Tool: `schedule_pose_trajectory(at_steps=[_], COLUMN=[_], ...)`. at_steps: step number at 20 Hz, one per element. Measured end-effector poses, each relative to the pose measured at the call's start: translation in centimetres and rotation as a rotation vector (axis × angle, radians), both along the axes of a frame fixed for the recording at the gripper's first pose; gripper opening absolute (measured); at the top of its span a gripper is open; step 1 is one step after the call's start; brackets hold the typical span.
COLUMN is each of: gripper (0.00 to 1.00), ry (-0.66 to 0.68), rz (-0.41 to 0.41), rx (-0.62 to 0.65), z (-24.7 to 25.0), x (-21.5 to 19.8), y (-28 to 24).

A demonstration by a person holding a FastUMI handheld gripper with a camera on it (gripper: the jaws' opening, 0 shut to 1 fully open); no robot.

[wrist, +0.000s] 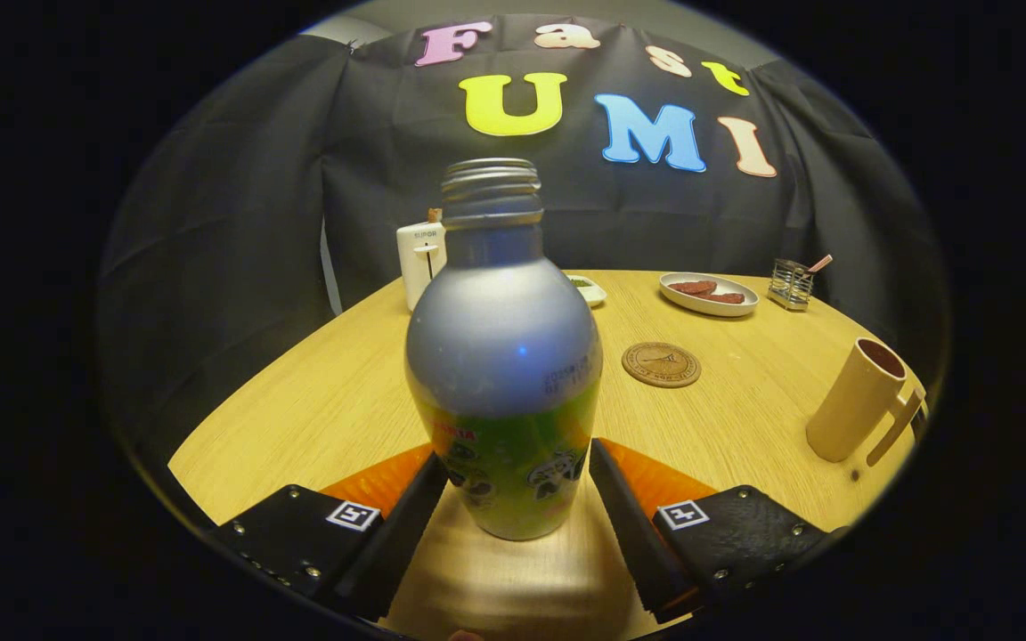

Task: Take the bottle from table, then pour the juice into the cup, finally place the bottle on the coaster

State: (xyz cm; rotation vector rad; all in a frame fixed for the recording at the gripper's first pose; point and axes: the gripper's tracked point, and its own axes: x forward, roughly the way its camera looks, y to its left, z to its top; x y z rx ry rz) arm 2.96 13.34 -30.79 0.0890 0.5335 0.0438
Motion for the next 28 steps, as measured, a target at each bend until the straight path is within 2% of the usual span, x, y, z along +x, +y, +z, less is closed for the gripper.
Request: schedule_pose_trajectory(at_steps=[1,3,9,15,20,28], gripper=[0.95,0.83,0.78,0.77,0.77,0.77], ry=[-0.008,-0.015,0.017,-0.004,-0.012,-0.006], rz=[0.009,0.012,0.013,-0.052,-0.09,-0.181], rx=[0.006,0.002,0.063,0.16,0.178,0.38], z=[0.3,0.3,1.1,4.9,6.7,7.4], x=[0.0,0.0,-0.2,0.5,0.5,0.7], y=[0.2,0.2,0.1,-1.9,-4.3,-7.9])
